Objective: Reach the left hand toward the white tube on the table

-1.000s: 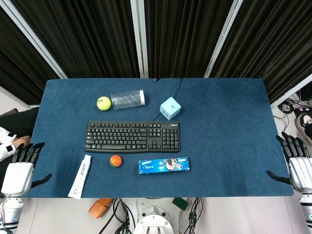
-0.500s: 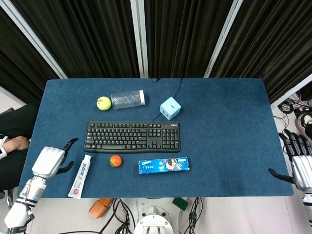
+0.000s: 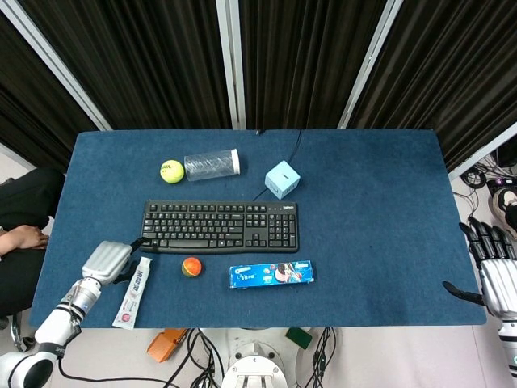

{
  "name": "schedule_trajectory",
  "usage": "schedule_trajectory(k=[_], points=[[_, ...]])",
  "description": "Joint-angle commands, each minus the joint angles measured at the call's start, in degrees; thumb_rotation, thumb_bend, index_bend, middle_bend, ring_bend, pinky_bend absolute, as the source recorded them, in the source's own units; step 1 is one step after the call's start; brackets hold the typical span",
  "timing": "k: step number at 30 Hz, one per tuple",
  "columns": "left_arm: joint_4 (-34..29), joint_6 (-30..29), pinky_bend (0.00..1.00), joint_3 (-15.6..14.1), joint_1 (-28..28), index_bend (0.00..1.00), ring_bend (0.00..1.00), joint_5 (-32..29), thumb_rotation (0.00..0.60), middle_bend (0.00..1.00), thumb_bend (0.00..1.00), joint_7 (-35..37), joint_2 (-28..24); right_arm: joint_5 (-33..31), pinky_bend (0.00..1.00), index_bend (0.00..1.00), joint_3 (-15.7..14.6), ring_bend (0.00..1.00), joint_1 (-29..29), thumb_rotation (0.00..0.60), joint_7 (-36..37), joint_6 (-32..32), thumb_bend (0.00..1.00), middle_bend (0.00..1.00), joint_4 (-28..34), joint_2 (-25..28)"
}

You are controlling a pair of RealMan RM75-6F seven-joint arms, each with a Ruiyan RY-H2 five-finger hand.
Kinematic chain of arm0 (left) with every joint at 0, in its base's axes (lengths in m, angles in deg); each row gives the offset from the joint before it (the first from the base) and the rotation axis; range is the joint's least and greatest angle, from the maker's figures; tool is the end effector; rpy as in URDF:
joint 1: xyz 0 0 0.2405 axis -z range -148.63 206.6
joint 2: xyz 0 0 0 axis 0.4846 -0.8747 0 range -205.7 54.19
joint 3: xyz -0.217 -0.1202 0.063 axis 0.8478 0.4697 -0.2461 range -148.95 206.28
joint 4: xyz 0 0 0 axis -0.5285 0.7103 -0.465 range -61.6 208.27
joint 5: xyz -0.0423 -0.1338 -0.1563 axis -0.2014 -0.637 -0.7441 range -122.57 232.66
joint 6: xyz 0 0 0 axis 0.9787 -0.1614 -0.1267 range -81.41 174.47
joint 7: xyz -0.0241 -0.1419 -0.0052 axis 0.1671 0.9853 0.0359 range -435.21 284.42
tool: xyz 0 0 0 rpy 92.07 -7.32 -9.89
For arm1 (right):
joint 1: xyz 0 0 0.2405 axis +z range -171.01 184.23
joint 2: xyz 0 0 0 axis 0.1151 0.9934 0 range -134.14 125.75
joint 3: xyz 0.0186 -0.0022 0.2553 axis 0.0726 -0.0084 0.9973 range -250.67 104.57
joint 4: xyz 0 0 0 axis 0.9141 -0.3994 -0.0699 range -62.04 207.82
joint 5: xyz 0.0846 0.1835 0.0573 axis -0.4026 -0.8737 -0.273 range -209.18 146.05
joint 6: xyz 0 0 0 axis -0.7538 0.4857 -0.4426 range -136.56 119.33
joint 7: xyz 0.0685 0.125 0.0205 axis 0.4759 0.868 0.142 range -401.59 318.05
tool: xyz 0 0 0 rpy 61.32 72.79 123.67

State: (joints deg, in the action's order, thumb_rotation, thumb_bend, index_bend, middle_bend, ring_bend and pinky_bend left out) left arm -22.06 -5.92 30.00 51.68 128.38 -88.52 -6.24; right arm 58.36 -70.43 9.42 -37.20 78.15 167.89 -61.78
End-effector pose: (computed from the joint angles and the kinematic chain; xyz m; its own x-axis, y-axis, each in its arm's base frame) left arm -0.2762 0.2416 0.0535 0.4699 0.4708 0.7467 0.8816 -0.2076 -0.4240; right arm -0.3052 -0.1688 0.1899 0.3884 0.0079 0.9214 -0.9203 -0.0470 0.3883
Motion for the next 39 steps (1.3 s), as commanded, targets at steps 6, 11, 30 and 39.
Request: schedule_trajectory(k=[6, 11, 30, 39], points=[[0.9, 1.4, 0.94, -0.6, 1.6, 0.19, 0.98, -0.9, 0.6, 0.98, 0.59, -0.5, 1.3, -0.3, 0.0, 0.0, 0.0, 0.0, 0.1, 0.6, -0.1, -0.3, 0.08, 0.0, -0.1, -0.2], [1.4, 2.5, 0.94, -0.9, 2.6, 0.19, 0.98, -2.5, 0.6, 0.98, 0.59, -1.4, 1.9, -0.5, 0.0, 0.0, -0.1, 0.0, 0.0, 0.6, 0.1, -0.1, 0.08, 0.0, -0.3, -0.2], [-2.2, -5.8, 0.93, -1.1, 1.2, 0.19, 0.96, -1.2, 0.6, 0.96, 0.59, -1.7, -0.3, -1.1, 0.0, 0.0, -0.1, 0.0, -0.3, 0.6, 1.0, -0.1, 0.08, 0.0, -1.2, -0.4], [0.6, -26.6, 0.29, 0.2, -7.7, 0.16, 0.36, 6.4, 0.6, 0.38, 0.23, 2.4, 0.2, -1.2, 0.0, 0.0, -0.2, 0.0, -0.5, 0.6, 2.3, 0.1, 0.08, 0.0, -2.4, -0.8]])
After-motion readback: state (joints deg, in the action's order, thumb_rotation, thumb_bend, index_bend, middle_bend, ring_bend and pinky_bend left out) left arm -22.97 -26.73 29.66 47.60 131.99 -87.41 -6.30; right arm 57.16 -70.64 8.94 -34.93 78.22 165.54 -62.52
